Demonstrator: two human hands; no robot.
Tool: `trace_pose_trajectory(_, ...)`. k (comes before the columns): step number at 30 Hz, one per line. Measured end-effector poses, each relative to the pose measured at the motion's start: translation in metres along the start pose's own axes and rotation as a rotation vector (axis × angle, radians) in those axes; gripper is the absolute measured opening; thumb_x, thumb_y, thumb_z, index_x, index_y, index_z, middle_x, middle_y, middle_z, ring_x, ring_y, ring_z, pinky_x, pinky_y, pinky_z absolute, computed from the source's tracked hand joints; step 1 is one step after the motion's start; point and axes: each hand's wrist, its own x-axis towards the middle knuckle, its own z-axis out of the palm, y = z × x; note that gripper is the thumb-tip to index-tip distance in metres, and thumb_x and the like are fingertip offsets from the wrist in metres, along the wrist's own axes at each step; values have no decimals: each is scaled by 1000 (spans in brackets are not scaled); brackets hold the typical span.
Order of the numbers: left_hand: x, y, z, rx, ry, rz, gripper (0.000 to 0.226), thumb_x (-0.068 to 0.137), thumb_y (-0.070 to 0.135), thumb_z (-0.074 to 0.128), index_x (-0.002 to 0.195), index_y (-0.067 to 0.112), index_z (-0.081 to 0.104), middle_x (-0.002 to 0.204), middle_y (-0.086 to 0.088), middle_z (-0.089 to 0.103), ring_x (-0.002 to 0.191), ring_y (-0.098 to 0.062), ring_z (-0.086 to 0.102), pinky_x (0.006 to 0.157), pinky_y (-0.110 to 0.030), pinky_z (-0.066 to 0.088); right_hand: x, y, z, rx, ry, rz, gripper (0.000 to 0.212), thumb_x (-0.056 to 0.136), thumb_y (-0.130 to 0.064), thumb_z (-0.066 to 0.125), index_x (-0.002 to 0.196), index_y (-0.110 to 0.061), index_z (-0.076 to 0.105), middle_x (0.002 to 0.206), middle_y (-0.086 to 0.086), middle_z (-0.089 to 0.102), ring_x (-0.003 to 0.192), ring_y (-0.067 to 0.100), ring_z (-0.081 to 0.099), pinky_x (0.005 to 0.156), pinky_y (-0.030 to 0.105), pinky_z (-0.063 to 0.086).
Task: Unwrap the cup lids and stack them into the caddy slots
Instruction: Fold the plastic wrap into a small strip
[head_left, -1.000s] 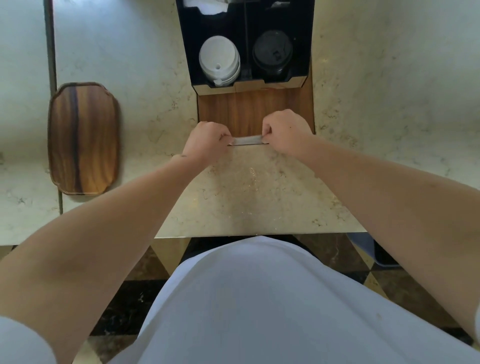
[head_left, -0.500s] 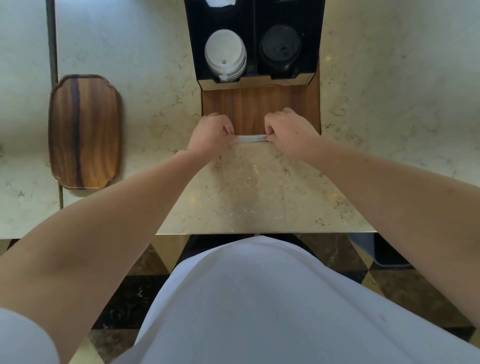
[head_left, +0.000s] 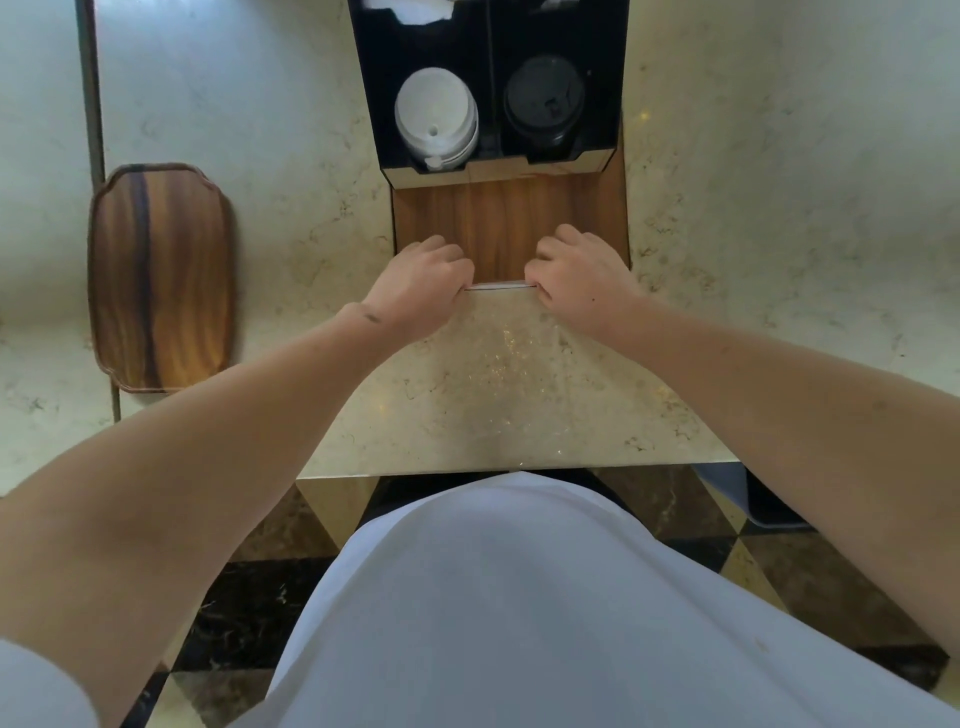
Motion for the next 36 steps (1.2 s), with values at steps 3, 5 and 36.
trace_pose_trajectory(3, -3, 1, 6, 17, 13, -5, 20, 98, 6, 54, 88, 3, 72, 92, -11, 65, 86, -29, 50, 74, -41, 46, -8, -4, 4, -41, 3, -4, 23, 97, -11, 52, 100, -9, 75, 103, 8, 65, 100, 27, 52, 77, 37, 45)
trace_pose_trajectory(5, -7, 0, 9, -13, 22, -20, 27, 100, 13, 52, 89, 4, 75, 91, -10, 64, 87, -27, 51, 75, -40, 49, -15, -8, 6, -19, 2, 16, 33, 99, -20, 46, 105, -9, 76, 105, 8, 65, 100, 28, 53, 78, 39, 46)
trace_pose_trajectory(36, -19, 21, 12, 82, -41, -6, 12, 93, -7, 53, 95, 4, 57, 90, -14, 53, 80, -28, 45, 64, -39, 38, -20, -4, 8, -107, -46, -6, 25, 94, -3, 50, 109, -10, 70, 107, 9, 63, 98, 29, 54, 78, 40, 46)
